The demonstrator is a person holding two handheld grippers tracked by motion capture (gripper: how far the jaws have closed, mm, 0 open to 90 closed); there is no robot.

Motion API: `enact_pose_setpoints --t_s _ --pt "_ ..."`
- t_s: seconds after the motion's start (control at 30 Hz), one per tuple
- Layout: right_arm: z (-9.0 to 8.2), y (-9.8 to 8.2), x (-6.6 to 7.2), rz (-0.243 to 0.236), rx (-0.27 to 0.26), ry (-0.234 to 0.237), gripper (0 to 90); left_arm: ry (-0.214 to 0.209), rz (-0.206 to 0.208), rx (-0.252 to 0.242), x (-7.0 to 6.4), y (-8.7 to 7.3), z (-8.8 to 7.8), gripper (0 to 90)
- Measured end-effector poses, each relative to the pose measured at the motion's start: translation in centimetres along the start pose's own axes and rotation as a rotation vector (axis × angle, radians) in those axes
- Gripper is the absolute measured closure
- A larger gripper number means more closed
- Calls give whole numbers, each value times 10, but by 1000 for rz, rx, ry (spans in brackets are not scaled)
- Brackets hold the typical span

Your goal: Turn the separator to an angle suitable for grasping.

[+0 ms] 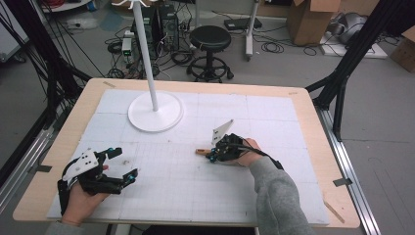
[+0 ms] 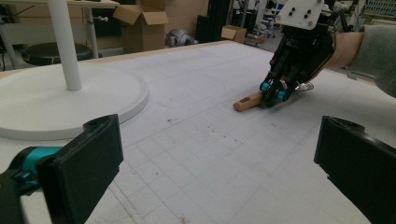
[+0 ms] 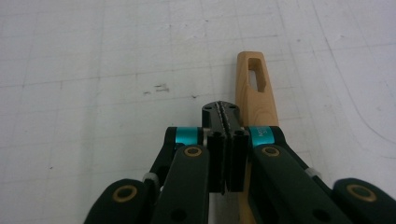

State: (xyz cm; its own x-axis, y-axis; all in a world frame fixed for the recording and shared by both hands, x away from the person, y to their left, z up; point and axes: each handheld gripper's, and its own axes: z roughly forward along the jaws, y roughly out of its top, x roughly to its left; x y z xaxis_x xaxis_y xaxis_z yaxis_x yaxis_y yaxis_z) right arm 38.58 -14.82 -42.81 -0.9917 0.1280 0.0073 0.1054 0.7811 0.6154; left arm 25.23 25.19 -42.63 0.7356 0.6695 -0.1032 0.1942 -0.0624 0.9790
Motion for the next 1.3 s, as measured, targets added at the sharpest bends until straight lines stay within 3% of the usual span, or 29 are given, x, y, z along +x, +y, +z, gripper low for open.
enact_pose_setpoints --t_s 0.53,0.73,0.93,1.03,1.17,1.23,1.27,1.3 --pt "3 2 -5 35 5 -33 900 -10 2 -9 -5 4 1 17" --pt "-2 3 -4 34 -38 -15 900 7 -2 0 -2 2 -1 17" --pt "-17 3 -4 38 -88 -30 900 16 -6 -2 0 3 2 17" --pt "-32 2 -3 35 -125 -57 818 11 -4 3 0 2 5 17" --pt "-46 1 -1 40 -183 -77 618 15 -5 11 0 2 5 17" --pt "-48 1 -2 40 -196 -86 574 18 -9 11 1 1 4 18" --pt "-52 -1 -2 66 -204 -86 491 21 -7 16 1 1 3 17" --pt "-54 -2 -3 64 -206 -98 470 22 -11 16 1 0 3 17"
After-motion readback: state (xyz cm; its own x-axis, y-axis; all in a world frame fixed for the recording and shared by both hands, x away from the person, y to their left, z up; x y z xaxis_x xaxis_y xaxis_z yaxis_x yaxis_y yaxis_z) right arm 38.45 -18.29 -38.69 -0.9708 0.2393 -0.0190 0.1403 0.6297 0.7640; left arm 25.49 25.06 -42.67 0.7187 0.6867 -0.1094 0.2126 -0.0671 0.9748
